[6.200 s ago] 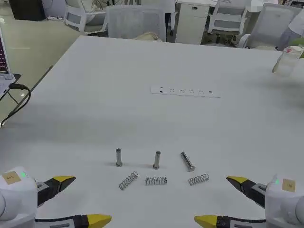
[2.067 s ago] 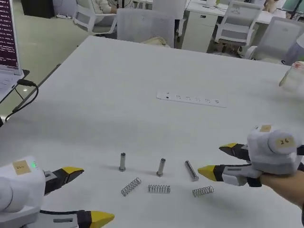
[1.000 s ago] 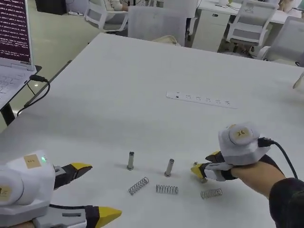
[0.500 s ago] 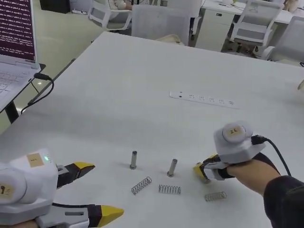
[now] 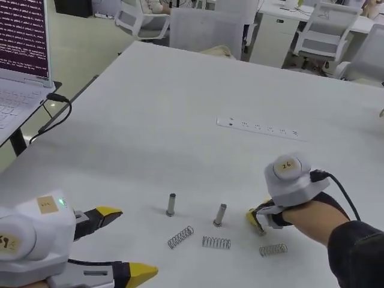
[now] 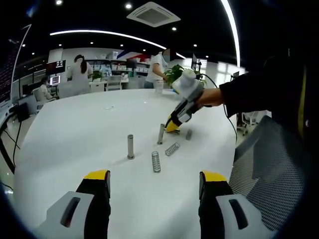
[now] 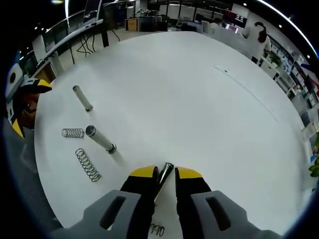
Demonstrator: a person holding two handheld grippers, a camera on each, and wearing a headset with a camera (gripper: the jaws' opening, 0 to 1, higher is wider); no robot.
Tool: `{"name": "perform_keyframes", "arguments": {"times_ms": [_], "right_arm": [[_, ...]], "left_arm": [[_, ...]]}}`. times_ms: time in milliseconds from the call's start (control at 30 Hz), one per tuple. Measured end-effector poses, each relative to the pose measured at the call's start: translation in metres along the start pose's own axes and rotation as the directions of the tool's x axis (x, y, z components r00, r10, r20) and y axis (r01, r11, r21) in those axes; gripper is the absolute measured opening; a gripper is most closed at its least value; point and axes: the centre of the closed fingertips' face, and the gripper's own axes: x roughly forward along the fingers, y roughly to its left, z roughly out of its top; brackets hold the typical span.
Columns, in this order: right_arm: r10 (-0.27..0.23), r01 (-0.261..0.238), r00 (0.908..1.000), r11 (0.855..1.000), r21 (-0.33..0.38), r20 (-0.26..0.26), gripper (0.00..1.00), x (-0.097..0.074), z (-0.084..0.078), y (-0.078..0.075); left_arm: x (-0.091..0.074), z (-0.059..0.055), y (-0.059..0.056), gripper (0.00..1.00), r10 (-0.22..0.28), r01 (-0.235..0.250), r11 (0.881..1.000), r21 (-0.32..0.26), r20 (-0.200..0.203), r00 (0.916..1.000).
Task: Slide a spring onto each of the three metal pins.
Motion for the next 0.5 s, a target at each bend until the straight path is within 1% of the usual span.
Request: {"name": "perform_keyframes", "arguments": {"times_ms": [500], "right_arm": [[0.0,0.0,0.9996,1.0,-0.002,-0.029,0.08,0.0019,0.001,0.0018]], "left_arm": [[-0.0006,-0.0014,-0.0003,0.68,0.001,-0.001,1.0,-0.002,-0.002,1.0]]}}
